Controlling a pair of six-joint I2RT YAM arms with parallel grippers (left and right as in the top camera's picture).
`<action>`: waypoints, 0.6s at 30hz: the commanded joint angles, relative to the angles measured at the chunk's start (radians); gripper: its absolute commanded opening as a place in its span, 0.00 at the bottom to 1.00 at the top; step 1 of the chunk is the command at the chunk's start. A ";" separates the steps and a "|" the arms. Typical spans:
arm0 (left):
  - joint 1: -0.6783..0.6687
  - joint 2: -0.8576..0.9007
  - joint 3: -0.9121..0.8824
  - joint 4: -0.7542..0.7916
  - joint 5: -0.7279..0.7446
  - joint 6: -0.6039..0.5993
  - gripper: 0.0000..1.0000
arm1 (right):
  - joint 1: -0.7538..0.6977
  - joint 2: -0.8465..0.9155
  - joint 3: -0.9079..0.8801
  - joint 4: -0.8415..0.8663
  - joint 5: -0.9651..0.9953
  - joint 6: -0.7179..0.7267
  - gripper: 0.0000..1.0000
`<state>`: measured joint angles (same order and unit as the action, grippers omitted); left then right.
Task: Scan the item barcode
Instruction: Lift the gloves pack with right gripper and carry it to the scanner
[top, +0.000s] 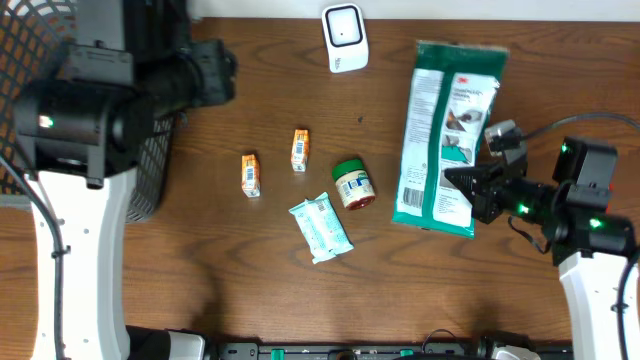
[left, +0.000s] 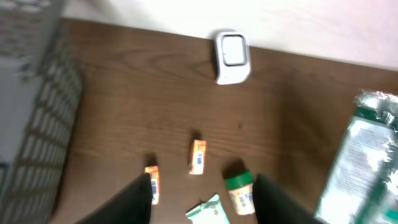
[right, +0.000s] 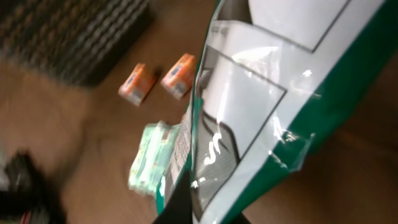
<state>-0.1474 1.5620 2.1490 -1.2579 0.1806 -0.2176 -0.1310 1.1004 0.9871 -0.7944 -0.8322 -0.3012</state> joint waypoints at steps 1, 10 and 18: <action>0.034 0.005 0.009 -0.010 -0.018 -0.004 0.64 | 0.078 -0.001 0.131 -0.096 0.047 -0.192 0.01; 0.054 0.005 0.009 -0.057 -0.017 -0.002 0.81 | 0.200 0.010 0.209 -0.130 0.020 -0.129 0.01; 0.054 0.005 0.009 -0.089 -0.017 -0.002 0.81 | 0.216 0.072 0.209 -0.130 -0.043 -0.175 0.01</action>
<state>-0.0990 1.5627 2.1490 -1.3418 0.1730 -0.2169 0.0696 1.1526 1.1782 -0.9257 -0.8219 -0.4618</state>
